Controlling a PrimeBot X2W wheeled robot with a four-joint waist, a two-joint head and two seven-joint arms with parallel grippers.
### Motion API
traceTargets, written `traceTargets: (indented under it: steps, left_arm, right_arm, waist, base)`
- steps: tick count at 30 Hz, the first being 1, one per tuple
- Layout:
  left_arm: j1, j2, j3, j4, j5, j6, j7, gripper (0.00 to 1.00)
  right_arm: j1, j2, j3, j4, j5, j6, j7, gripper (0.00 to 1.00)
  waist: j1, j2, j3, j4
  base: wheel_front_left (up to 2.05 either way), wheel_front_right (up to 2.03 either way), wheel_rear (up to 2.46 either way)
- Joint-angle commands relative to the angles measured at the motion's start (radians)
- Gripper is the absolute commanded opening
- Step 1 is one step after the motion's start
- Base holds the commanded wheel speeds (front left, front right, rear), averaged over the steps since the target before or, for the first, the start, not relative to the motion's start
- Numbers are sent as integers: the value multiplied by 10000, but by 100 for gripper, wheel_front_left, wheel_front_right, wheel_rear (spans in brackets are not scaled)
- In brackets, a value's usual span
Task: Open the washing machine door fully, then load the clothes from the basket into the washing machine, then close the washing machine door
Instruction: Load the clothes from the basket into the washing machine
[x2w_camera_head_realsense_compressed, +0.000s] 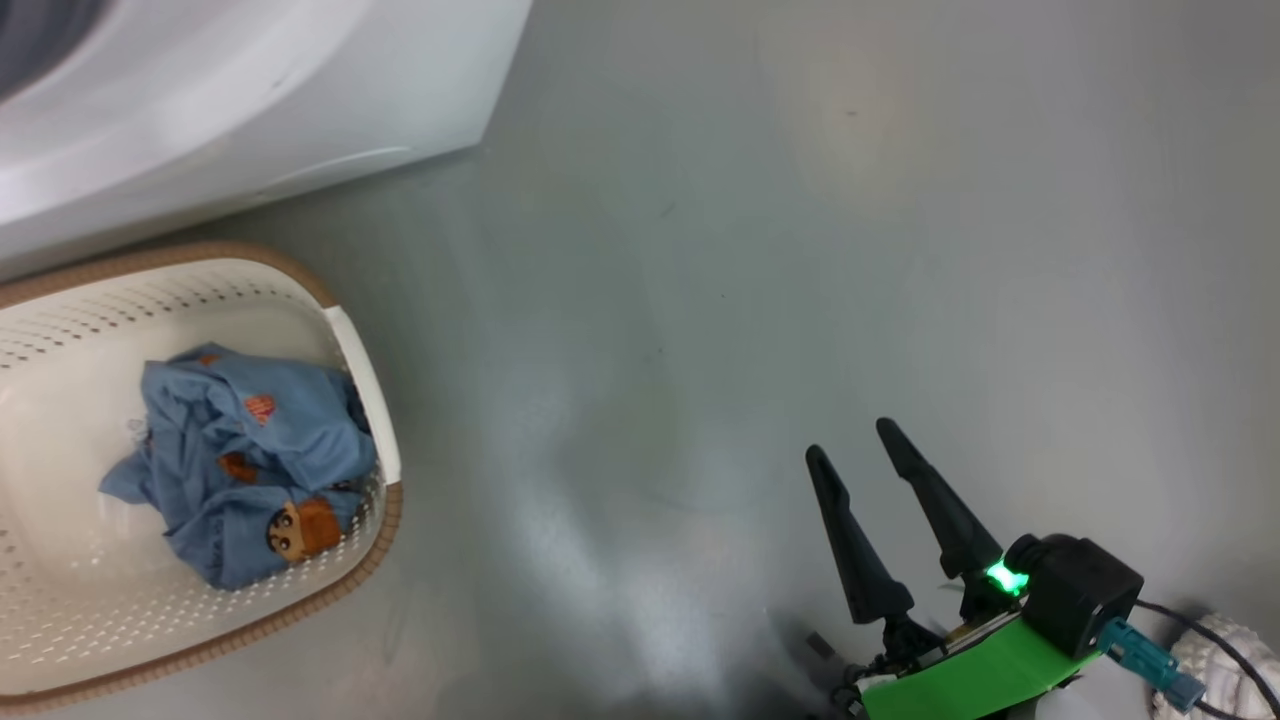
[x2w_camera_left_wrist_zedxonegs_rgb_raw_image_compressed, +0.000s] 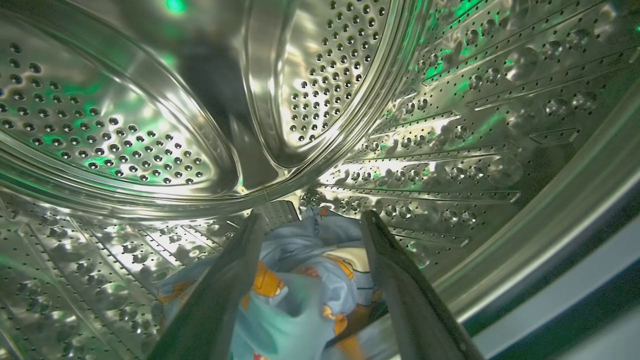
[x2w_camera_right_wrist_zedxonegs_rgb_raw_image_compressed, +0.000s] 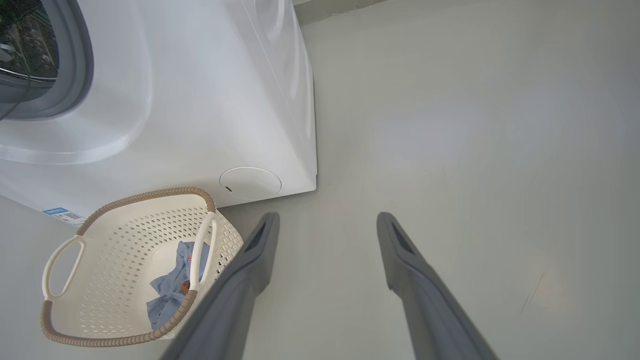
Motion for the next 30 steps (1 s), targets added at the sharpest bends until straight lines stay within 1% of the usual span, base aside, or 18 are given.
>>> traceTargets:
  steps: [1,11,18,25,30]
  left_arm:
    - [186,424,218,-245,7,86,-117,100]
    - [973,-188,169,-694,-155,269,-1053,100]
    - [1807,-567,210,-1156,-265,435,-1664,100]
    - [2777,-911,216,-1592,-120,610,-1941,100]
    - [3584,-1045,265,-1918,56,697,-2002,100]
  right_arm:
    - [15,-91,129,-145,22,16,-118,100]
    - [-254,-91,-223,187,-9,16,-118,100]
    - [-367,-91,-619,491,-126,16,-118,100]
    - [-398,-91,-896,865,-338,16,-118,100]
    - [-392,-91,-1042,1070,-454,16,-118,100]
  waist:
    - [0,-1,-164,145]
    - [0,-1,-787,597]
    - [0,-1,-1476,1006]
    - [0,-1,-2371,1398]
    - [0,-1,-2952,1629]
  base:
    - [0,0,0]
    - [0,0,0]
    - [0,0,0]
    - [0,0,0]
    - [0,0,0]
